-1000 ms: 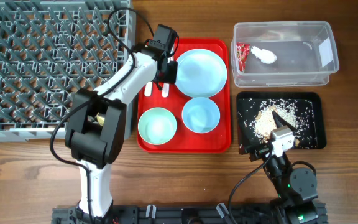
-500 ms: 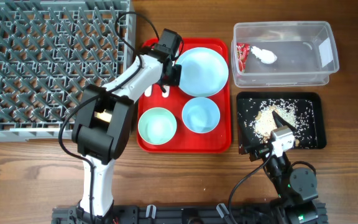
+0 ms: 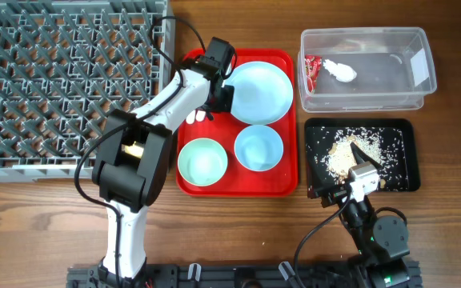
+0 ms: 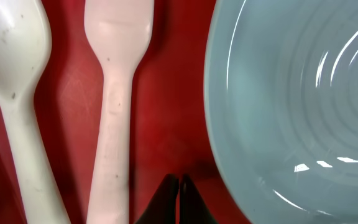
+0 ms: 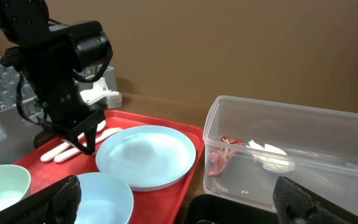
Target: Sort waste into correct bins and load items into the dishwasher rack
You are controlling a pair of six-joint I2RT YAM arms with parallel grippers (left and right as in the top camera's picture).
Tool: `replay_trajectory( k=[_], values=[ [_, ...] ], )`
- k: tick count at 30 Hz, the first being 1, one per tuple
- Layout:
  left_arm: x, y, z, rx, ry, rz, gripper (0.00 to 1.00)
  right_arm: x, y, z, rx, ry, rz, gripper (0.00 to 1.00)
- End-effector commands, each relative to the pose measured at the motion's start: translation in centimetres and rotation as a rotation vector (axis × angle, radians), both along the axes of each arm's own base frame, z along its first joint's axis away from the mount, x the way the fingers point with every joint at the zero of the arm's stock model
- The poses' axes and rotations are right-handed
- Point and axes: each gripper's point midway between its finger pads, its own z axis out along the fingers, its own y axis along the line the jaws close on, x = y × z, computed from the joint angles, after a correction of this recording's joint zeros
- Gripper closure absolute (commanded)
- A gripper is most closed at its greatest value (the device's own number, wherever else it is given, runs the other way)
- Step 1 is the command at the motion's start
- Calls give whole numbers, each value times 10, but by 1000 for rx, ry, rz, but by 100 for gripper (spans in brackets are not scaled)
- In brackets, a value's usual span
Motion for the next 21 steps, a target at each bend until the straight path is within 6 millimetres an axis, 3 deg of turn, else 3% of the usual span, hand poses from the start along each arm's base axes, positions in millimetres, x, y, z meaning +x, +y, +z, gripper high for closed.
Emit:
replay_trajectory(
  k=[1,3,5,7,10,17,21],
  values=[
    [1,1,17,-13,-29,0,96,-1,1,3,-9,-21,12,0],
    [3,3,21,-2,-43,4,85,-1,1,3,-8,-20,12,0],
    [6,8,24,27,-64,15,63,-1,1,3,-8,-20,12,0],
    [10,15,25,66,-86,27,54,-1,1,3,-8,-20,12,0],
    [17,22,26,106,-121,39,55,-1,1,3,-8,-20,12,0],
    [30,13,30,91,-177,-35,61,-1,1,3,-8,-20,12,0],
    [32,14,19,101,-170,-45,62,-1,1,3,-8,-20,12,0]
  ],
)
